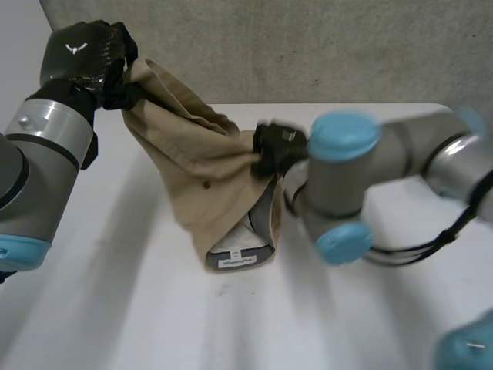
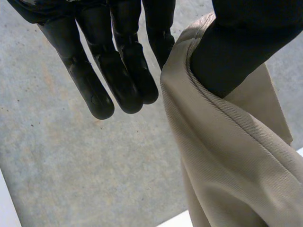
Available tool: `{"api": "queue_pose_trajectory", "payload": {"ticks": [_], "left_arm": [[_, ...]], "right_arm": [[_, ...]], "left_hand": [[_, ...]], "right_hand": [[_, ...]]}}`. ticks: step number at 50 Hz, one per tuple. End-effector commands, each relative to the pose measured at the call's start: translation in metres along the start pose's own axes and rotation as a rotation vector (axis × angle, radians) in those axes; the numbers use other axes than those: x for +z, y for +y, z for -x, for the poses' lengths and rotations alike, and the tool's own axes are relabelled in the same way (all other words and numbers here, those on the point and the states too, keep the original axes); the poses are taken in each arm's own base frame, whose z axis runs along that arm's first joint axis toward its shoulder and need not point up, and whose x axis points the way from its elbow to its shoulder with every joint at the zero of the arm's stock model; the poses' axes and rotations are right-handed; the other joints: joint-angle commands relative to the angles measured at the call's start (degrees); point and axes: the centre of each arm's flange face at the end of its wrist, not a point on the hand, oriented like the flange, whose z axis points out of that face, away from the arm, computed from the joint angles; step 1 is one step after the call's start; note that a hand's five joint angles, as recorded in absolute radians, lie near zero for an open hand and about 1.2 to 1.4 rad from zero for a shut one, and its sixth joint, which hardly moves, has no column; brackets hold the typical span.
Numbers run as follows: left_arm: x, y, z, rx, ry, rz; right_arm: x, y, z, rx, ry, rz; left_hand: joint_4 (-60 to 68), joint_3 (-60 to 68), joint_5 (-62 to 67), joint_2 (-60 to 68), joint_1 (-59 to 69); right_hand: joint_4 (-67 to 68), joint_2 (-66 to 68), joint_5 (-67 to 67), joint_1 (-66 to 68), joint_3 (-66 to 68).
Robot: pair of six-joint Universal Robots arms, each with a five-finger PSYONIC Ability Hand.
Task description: Fold the laundry.
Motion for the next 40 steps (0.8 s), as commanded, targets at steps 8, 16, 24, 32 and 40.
{"api": "queue_pose_trajectory", "payload": {"ticks": [8, 16, 24, 32, 40], "left_arm": [[-0.005, -0.027, 0.01, -0.037, -0.036, -0.064], [-0.009, -0.014, 0.009, -0.167, -0.037, 0.01], [0.012, 0.06, -0.003, -0.172, -0.037, 0.199], [0.073, 0.074, -0.007, -0.169, -0.11, 0.103], [0.117, -0.003, -0.011, -0.233, -0.101, -0.289]], "right_arm": [[-0.102, -0.147, -0.024, -0.621, -0.166, 0.058], [-0.132, -0.15, -0.022, -0.721, -0.159, 0.094], [-0.111, -0.084, -0.043, -0.831, -0.143, 0.361], [-0.049, -0.089, -0.056, -0.908, 0.052, 0.179], [-0.014, -0.194, -0.046, -0.877, 0.257, -0.519]], "left_hand": [[11.1, 11.5, 14.4, 11.3, 13.7], [11.1, 11.5, 14.4, 11.3, 13.7], [11.1, 11.5, 14.4, 11.3, 13.7], [11.1, 11.5, 14.4, 11.3, 13.7], [11.1, 11.5, 14.4, 11.3, 13.7]], "right_hand": [[11.7, 12.3, 14.8, 23.3, 12.3], [11.7, 12.3, 14.8, 23.3, 12.3], [11.7, 12.3, 14.8, 23.3, 12.3], [11.7, 12.3, 14.8, 23.3, 12.3], [11.7, 12.3, 14.8, 23.3, 12.3]]}}
